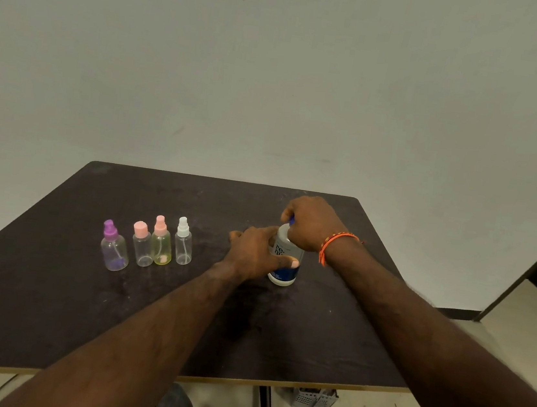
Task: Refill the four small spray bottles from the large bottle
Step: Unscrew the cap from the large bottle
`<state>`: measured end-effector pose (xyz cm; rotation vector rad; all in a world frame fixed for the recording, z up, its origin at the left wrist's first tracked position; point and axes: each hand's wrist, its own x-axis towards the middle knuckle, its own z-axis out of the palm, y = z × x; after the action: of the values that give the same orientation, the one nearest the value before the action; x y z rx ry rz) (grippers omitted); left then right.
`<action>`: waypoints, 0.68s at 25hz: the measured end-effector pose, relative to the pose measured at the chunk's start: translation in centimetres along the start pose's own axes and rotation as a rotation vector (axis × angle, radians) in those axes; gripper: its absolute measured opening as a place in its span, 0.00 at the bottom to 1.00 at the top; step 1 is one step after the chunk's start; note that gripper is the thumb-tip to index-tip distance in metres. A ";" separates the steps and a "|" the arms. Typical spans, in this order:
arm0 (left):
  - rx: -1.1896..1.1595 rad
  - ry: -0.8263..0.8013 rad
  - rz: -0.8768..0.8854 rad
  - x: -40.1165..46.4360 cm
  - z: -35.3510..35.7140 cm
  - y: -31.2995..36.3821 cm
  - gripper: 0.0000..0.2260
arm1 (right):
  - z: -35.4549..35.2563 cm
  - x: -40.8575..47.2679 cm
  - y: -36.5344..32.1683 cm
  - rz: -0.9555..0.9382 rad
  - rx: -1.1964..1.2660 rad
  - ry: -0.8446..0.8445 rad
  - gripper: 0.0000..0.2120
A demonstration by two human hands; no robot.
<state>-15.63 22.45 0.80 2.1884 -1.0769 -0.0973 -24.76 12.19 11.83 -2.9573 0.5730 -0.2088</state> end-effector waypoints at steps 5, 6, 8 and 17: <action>-0.008 -0.011 0.010 0.0 -0.1 0.0 0.28 | -0.7 -0.2 0.5 0.034 0.073 0.026 0.22; -0.016 -0.014 0.011 0.0 -0.1 0.0 0.28 | -0.7 -0.1 0.7 0.053 0.030 0.053 0.21; -0.022 -0.020 0.013 0.0 -0.1 -0.1 0.30 | -0.6 -0.1 0.9 0.066 0.019 0.049 0.16; -0.018 -0.036 0.008 -0.1 -0.2 0.0 0.27 | -0.6 -0.6 1.9 -0.052 0.119 -0.056 0.24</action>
<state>-15.58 22.65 0.93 2.1741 -1.1006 -0.1426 -26.09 10.62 12.04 -2.8543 0.4606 -0.1587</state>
